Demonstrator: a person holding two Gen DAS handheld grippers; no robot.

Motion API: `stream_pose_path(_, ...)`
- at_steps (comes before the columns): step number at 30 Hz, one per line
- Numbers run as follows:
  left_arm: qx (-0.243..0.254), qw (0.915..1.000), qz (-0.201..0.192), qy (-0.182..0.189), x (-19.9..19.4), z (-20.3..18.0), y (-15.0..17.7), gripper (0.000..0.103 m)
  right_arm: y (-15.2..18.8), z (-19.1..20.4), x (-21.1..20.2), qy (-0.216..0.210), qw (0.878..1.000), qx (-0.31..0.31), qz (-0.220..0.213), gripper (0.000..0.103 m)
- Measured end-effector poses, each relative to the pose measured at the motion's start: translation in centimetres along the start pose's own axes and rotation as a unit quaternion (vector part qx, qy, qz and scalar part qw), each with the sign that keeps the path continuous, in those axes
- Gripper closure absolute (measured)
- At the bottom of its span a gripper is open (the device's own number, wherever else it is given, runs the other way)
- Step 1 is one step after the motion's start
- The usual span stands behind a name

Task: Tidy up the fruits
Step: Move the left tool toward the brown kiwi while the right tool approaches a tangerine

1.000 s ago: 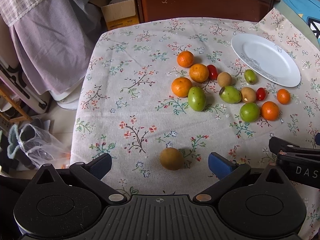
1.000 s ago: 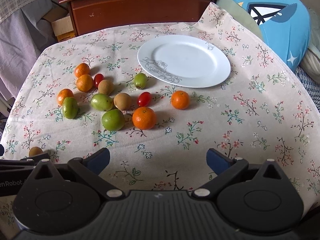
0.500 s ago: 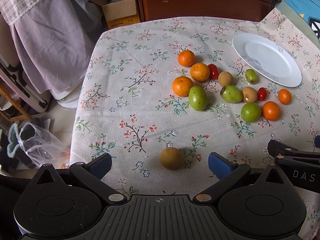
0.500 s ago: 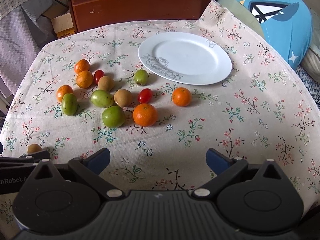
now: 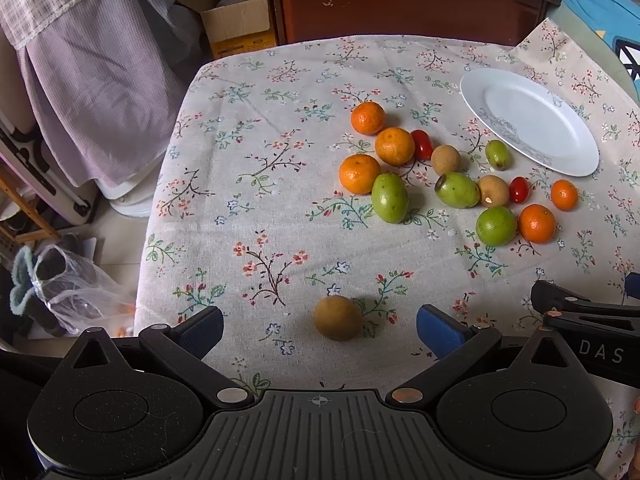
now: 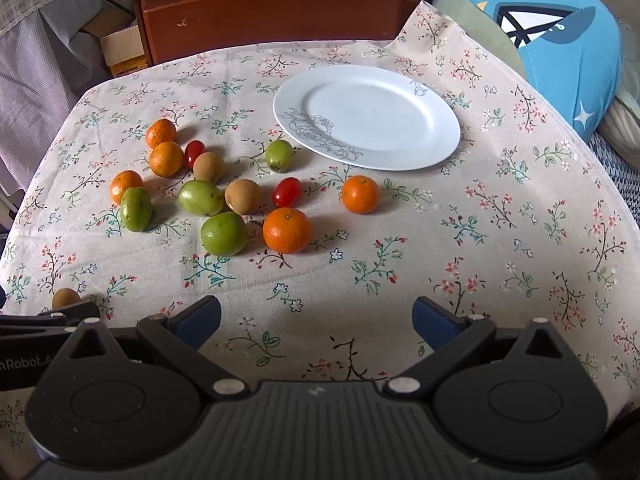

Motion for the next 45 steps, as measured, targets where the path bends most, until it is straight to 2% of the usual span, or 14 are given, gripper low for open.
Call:
stream_pose_path(11,-0.001,0.9999,0.005,0.011,-0.2,-0.1,0.0,0.0,0.1,-0.2,-0.3,0.008,1.0,0.012,0.005,0.002)
stream_pose_path(14,-0.004,0.9997,0.006,0.021,-0.5,0.2,-0.1,0.0,0.3,-0.5,-0.6,0.01,0.999,0.038,0.024,0.003)
stream_pose_path(16,-0.017,0.9995,-0.001,0.026,-0.7,0.9,-0.3,0.0,0.4,-1.0,-1.3,-0.003,0.998,0.061,0.022,0.003)
stream_pose_path(17,-0.018,0.9997,-0.002,0.015,-0.8,1.4,-0.4,0.0,0.5,-1.3,-1.7,-0.01,0.997,0.073,0.016,0.003)
stream_pose_path(22,-0.049,0.9988,-0.003,0.005,-0.8,3.8,-0.6,0.0,1.0,-3.1,-3.3,-0.029,0.995,0.095,-0.008,0.003)
stream_pose_path(27,-0.048,0.9988,-0.005,0.0,-0.7,4.7,-0.3,0.0,2.3,-4.9,-4.3,-0.07,0.987,0.143,-0.001,0.003)
stream_pose_path(31,-0.037,0.9993,0.007,-0.003,-0.1,4.3,-0.1,0.0,2.3,-4.5,-4.3,-0.092,0.987,0.134,0.002,0.003)
stream_pose_path(36,-0.018,0.9998,0.003,-0.001,0.2,3.7,0.2,0.001,0.5,-4.1,-3.5,-0.109,0.989,0.096,-0.017,0.018)
stream_pose_path(41,-0.018,0.9998,0.009,0.005,0.8,3.7,0.5,0.002,-1.7,-4.6,-2.1,-0.124,0.987,0.09,-0.037,0.018)
stream_pose_path(45,-0.007,0.9999,0.009,0.007,1.3,3.2,0.6,0.002,-2.5,-4.2,0.0,-0.133,0.987,0.08,-0.032,0.029)
Point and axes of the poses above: each gripper's, at about its wrist camera, not at the fingertips, and x roughly the way its jaws point, z to its left, y to its underside, the point moved 1 cm from there along x, roughly the way its jaws point, and after that the axes turned 3 degrees about y, right-handed, at the moved point
